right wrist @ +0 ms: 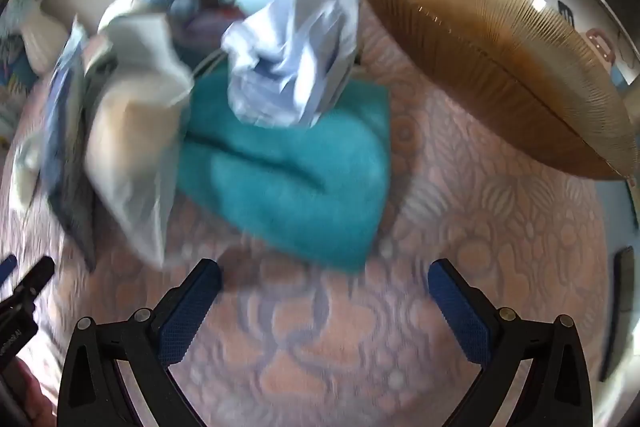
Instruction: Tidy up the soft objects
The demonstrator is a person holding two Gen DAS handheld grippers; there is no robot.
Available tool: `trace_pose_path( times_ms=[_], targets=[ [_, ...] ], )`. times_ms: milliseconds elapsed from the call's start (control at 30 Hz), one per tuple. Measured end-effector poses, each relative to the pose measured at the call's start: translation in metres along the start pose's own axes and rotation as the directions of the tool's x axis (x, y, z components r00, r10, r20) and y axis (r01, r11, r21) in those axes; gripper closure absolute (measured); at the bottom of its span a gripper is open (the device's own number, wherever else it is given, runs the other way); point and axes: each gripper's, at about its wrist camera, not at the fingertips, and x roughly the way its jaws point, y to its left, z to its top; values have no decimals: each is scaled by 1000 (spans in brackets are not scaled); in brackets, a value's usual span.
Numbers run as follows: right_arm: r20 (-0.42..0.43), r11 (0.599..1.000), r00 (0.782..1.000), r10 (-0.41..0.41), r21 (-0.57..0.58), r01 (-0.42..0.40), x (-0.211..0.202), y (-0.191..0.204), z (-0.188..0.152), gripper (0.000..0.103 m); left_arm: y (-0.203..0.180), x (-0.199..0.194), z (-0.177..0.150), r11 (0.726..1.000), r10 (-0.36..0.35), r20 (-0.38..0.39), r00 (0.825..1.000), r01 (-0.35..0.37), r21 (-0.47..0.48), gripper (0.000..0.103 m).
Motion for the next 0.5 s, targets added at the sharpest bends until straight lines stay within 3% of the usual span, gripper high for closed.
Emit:
trace_pose_path(
  times_ms=[67,167,267,333,400,500],
  targets=[
    [10,1000,1000,14,-20,-13,-22,2,-14,3,-4,-33,-5,999,-21,38,999,19,43,1],
    [116,999,993,26,-32,-23,-77,-2,-29,3,-13,-87,-16,993,-84,99,991,75,91,1],
    [235,999,972,6,-42,4,-133,3,-44,0,-17,-133,-17,987,-155,121,980,148,67,1],
    [266,999,964,6,-46,6,-157,19,-36,0,-17,-154,-15,988,-154,111,982,152,33,1],
    [277,997,961,-14,-68,34,-175,37,-12,0,-16,-151,10,993,-120,103,987,117,27,1],
    [312,989,947,-76,-100,112,-197,62,-4,0,-13,-168,27,995,-90,162,983,80,66,1]
  ],
)
